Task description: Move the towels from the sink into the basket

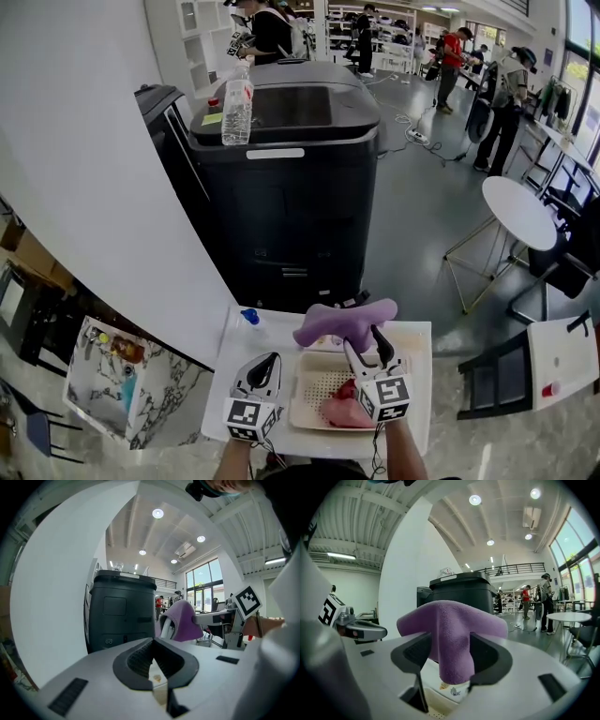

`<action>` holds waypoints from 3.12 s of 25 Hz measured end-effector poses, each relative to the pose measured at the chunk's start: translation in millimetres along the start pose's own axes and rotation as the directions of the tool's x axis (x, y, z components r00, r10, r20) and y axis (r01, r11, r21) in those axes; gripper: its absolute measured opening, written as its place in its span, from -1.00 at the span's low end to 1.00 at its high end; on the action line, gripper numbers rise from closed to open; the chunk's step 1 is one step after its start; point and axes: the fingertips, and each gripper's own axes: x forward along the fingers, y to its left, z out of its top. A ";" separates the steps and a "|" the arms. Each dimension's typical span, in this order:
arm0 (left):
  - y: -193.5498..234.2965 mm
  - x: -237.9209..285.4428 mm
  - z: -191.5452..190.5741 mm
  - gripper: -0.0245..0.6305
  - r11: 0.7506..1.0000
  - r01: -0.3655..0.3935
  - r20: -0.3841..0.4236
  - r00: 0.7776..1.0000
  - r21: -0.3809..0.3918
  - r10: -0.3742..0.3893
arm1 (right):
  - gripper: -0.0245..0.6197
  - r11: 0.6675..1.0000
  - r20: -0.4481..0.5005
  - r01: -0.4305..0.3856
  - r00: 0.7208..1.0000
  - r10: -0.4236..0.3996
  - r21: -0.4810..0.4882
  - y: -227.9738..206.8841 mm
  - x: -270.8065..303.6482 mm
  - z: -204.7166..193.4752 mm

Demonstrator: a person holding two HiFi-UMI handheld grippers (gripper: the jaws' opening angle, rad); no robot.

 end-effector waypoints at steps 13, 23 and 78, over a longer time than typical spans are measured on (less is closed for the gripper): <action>7.4 -4.5 0.2 -0.92 1.000 0.002 0.006 1.000 -0.004 -0.002 | -0.78 1.000 -0.018 0.024 1.000 -0.024 -0.021 1.5 -2.4 -1.1; -0.9 -13.9 -4.1 -0.92 0.998 0.068 0.002 0.998 0.005 -0.068 | -0.78 0.995 0.017 0.099 0.995 -0.099 -0.014 4.7 -29.5 5.2; -92.6 -13.6 -46.2 -0.92 0.949 0.316 -0.082 0.946 0.019 -0.313 | -0.78 0.934 -0.081 0.351 0.935 -0.345 0.066 -23.7 -148.0 -69.5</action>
